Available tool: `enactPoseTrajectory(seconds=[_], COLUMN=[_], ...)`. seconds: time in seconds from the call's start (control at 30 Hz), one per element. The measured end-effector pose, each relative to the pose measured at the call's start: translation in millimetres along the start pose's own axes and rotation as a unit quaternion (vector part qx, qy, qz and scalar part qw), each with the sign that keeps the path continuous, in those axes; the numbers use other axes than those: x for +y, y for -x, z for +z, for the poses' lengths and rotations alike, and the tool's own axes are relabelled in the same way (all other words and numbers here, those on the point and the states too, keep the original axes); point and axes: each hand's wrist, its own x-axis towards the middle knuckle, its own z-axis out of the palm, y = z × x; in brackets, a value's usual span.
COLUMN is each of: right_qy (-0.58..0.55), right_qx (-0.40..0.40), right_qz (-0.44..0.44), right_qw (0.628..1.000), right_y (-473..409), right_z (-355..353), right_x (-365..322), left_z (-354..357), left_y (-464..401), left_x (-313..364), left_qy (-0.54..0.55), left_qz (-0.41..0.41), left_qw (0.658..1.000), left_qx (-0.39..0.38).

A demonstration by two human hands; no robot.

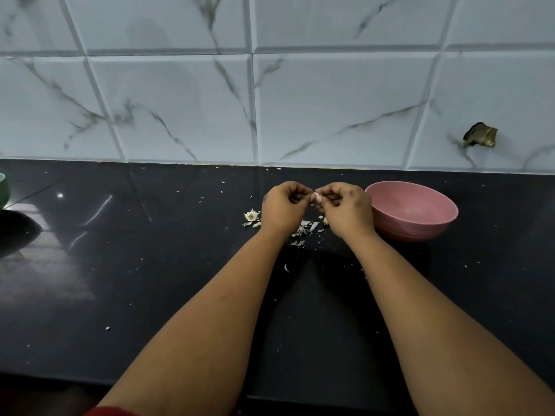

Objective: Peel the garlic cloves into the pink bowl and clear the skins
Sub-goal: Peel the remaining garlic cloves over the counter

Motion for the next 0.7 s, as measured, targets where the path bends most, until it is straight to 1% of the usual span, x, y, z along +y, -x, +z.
enactPoseTrajectory(seconds=[0.1, 0.17, 0.23, 0.3, 0.37, 0.43, 0.47, 0.53, 0.57, 0.6, 0.63, 0.7], right_qy=[-0.111, -0.160, -0.191, -0.192, -0.170, -0.134, -0.098, 0.024, 0.087, 0.127, 0.144, 0.155], right_qx=[0.005, 0.008, 0.009, 0.003, -0.005, -0.008, -0.002, 0.014, 0.024, 0.036, 0.043, 0.032], right_qz=[0.051, 0.072, 0.087, 0.094, 0.092, 0.076, 0.057, -0.024, -0.077, -0.122, -0.151, -0.160], right_qw=[0.993, 0.984, 0.978, 0.977, 0.981, 0.988, 0.993, 0.999, 0.993, 0.984, 0.977, 0.974], right_y=[0, 1, 2, 3, 2, 0, -1, -2, -2, -2, -2, -1], right_z=[4, 5, 6, 7, 6, 4, 2, 0, -2, -2, -3, -5], right_x=[-1, -4, -5, -4, -1, 0, 2, 1, 0, -2, -4, -6], left_z=[-1, 0, 2, 3, 2, -2, -4, -10, -13, -16, -19, -21], left_y=[0, 1, 1, 0, 0, 0, -1, -1, -3, -5, -8, -11], left_x=[1, 1, 0, -2, -2, -1, 0, 2, 2, 1, -1, -6], left_qy=[0.114, 0.151, 0.152, 0.088, -0.012, -0.077, -0.115, -0.174, -0.177, -0.167, -0.150, -0.119], left_qz=[-0.048, -0.060, -0.063, -0.046, -0.010, 0.012, 0.020, 0.034, 0.035, 0.028, 0.014, -0.023], left_qw=[0.992, 0.986, 0.986, 0.994, 0.999, 0.996, 0.991, 0.982, 0.982, 0.985, 0.988, 0.993], left_qx=[-0.020, -0.031, -0.038, -0.037, -0.037, -0.053, -0.064, -0.069, -0.057, -0.039, -0.019, 0.011])
